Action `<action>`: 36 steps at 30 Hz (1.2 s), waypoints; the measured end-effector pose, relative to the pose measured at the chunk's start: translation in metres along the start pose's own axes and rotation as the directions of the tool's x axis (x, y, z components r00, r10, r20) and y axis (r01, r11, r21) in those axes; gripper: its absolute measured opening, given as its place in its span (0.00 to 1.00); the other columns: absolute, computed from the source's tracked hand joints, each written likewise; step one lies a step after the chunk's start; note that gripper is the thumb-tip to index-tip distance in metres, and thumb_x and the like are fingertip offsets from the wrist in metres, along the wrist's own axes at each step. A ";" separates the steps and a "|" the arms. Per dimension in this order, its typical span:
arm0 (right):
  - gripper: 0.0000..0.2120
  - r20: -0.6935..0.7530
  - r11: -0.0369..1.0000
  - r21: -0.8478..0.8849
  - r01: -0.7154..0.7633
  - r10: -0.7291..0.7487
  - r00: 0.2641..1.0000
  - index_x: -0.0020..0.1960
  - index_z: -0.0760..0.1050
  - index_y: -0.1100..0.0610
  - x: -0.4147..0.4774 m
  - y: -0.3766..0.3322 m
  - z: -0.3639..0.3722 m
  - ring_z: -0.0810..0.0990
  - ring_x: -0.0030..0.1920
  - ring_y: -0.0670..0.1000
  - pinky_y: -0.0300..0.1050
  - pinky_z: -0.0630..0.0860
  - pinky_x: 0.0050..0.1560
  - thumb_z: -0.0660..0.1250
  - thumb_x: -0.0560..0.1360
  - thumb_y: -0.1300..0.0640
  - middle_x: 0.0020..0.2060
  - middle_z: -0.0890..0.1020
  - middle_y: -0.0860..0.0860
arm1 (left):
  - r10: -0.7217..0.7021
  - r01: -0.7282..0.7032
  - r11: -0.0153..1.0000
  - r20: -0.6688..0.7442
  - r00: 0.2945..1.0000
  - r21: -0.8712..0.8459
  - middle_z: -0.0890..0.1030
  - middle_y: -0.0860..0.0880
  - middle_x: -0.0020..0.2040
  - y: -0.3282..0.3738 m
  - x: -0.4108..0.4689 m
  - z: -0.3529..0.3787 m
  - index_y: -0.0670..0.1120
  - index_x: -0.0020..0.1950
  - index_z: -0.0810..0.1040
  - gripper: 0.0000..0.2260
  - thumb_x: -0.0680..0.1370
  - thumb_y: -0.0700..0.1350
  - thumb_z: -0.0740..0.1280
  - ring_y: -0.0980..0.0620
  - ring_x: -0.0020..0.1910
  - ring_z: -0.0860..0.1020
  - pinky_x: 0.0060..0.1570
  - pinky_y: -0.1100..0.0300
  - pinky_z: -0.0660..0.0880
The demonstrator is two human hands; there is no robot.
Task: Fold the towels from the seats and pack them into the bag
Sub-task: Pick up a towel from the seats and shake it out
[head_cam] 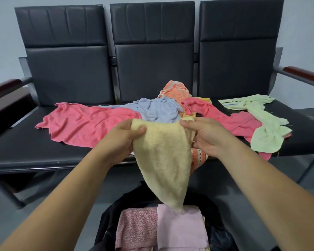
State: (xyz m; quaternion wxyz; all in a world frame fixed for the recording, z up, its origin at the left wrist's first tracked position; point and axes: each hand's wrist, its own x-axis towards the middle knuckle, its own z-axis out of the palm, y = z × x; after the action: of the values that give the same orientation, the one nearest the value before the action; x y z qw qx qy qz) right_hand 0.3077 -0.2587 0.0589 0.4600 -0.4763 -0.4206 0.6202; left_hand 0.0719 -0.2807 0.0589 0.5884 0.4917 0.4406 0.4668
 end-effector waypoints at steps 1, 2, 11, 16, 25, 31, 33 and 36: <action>0.20 0.046 0.999 0.034 -0.015 0.014 0.999 0.65 0.78 0.66 -0.002 -0.004 -0.001 0.84 0.55 0.59 0.57 0.79 0.58 0.73 0.75 0.60 0.60 0.83 0.62 | -0.013 0.012 1.000 -0.024 1.000 -0.014 0.82 0.41 0.45 0.000 -0.002 0.002 0.34 0.60 0.76 0.09 0.83 0.35 0.61 0.51 0.36 0.83 0.30 0.60 0.78; 0.18 0.107 0.994 0.104 -0.028 0.017 0.994 0.63 0.80 0.65 -0.004 -0.008 0.000 0.84 0.56 0.58 0.56 0.80 0.57 0.72 0.75 0.59 0.61 0.82 0.63 | -0.024 0.023 0.999 -0.041 0.999 -0.044 0.83 0.41 0.44 0.001 -0.003 0.004 0.34 0.60 0.77 0.09 0.83 0.36 0.61 0.50 0.36 0.83 0.29 0.60 0.77; 0.20 0.263 0.994 -0.042 -0.102 0.109 0.959 0.61 0.81 0.59 -0.012 -0.002 -0.008 0.82 0.59 0.57 0.61 0.73 0.67 0.74 0.69 0.57 0.61 0.83 0.59 | 0.022 -0.014 0.957 0.022 1.000 -0.290 0.84 0.39 0.52 0.006 -0.008 0.018 0.34 0.64 0.75 0.15 0.78 0.30 0.62 0.45 0.48 0.85 0.46 0.54 0.83; 0.17 0.105 0.997 -0.067 0.031 -0.024 0.994 0.60 0.80 0.67 -0.010 -0.013 -0.015 0.85 0.54 0.58 0.55 0.82 0.56 0.73 0.73 0.63 0.55 0.85 0.60 | 0.248 -0.211 0.734 0.034 0.968 0.646 0.84 0.50 0.44 0.006 -0.008 -0.005 0.50 0.54 0.81 0.08 0.81 0.37 0.66 0.50 0.44 0.81 0.49 0.54 0.77; 0.09 0.051 0.991 -0.132 0.038 -0.031 0.998 0.56 0.82 0.64 -0.010 -0.018 -0.021 0.86 0.49 0.56 0.53 0.82 0.49 0.71 0.77 0.63 0.49 0.86 0.58 | -0.059 0.063 0.996 -0.073 0.996 0.055 0.82 0.45 0.39 -0.004 -0.009 0.016 0.43 0.45 0.86 0.12 0.79 0.49 0.69 0.49 0.37 0.78 0.35 0.59 0.77; 0.34 0.244 0.938 0.346 0.026 -0.117 0.963 0.76 0.64 0.68 -0.013 -0.029 -0.036 0.74 0.71 0.59 0.56 0.75 0.68 0.72 0.73 0.67 0.72 0.72 0.63 | 0.071 -0.037 0.961 0.116 0.991 -0.273 0.85 0.45 0.46 0.001 -0.007 0.025 0.37 0.61 0.78 0.17 0.73 0.37 0.67 0.50 0.43 0.84 0.44 0.59 0.81; 0.26 0.255 0.978 0.209 0.025 -0.079 0.964 0.74 0.69 0.66 -0.016 -0.027 -0.036 0.79 0.67 0.60 0.56 0.79 0.63 0.66 0.76 0.68 0.68 0.77 0.64 | 0.117 -0.092 0.953 0.070 0.991 -0.288 0.85 0.44 0.45 0.004 -0.007 0.023 0.36 0.61 0.78 0.16 0.74 0.37 0.67 0.50 0.43 0.84 0.43 0.59 0.81; 0.17 0.192 0.998 -0.062 0.014 -0.002 0.981 0.67 0.75 0.65 -0.019 -0.024 -0.035 0.85 0.56 0.61 0.57 0.84 0.47 0.64 0.79 0.69 0.59 0.83 0.63 | 0.144 -0.142 0.974 -0.003 0.990 -0.177 0.85 0.43 0.45 0.002 -0.006 0.016 0.37 0.57 0.81 0.11 0.76 0.37 0.67 0.46 0.44 0.82 0.44 0.55 0.78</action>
State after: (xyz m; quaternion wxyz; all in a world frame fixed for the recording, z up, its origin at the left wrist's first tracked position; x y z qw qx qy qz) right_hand 0.3483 -0.2691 0.0792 0.4047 -0.4268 -0.4841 0.6478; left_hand 0.0865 -0.2895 0.0633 0.5968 0.4703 0.3581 0.5427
